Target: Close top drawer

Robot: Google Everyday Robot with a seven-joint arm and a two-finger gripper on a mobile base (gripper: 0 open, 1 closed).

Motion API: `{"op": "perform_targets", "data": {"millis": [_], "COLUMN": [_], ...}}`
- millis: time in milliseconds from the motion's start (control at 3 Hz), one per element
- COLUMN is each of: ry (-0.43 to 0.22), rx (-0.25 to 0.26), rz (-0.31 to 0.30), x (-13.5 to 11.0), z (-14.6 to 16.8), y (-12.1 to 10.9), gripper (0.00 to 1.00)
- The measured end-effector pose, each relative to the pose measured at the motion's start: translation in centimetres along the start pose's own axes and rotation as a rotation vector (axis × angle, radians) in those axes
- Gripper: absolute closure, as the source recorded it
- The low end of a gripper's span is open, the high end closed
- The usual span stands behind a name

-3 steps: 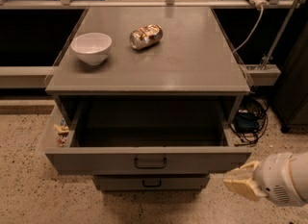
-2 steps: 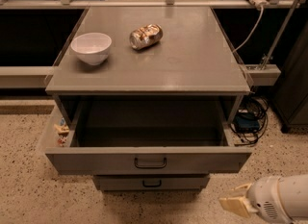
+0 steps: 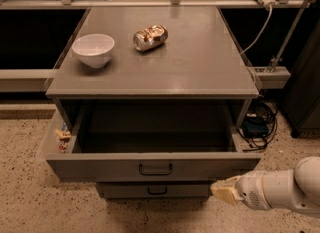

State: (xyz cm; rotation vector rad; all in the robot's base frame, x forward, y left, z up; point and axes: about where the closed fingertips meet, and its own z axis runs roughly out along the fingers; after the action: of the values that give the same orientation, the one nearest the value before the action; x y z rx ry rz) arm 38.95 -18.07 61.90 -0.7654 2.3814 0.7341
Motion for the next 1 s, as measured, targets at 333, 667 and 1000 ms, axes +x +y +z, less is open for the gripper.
{"op": "perform_targets", "data": {"millis": [333,667,1000], "ry": [-0.085,-0.085,-0.097], "rx": [0.044,0.044,0.065], "rz": [-0.087,-0.087,-0.106], "x": [-5.5,-5.5,-6.6], "z": [1.7,1.7,2.0], "y": [-2.0,-2.0,-2.3], "gripper": [1.00,1.00,1.00]}}
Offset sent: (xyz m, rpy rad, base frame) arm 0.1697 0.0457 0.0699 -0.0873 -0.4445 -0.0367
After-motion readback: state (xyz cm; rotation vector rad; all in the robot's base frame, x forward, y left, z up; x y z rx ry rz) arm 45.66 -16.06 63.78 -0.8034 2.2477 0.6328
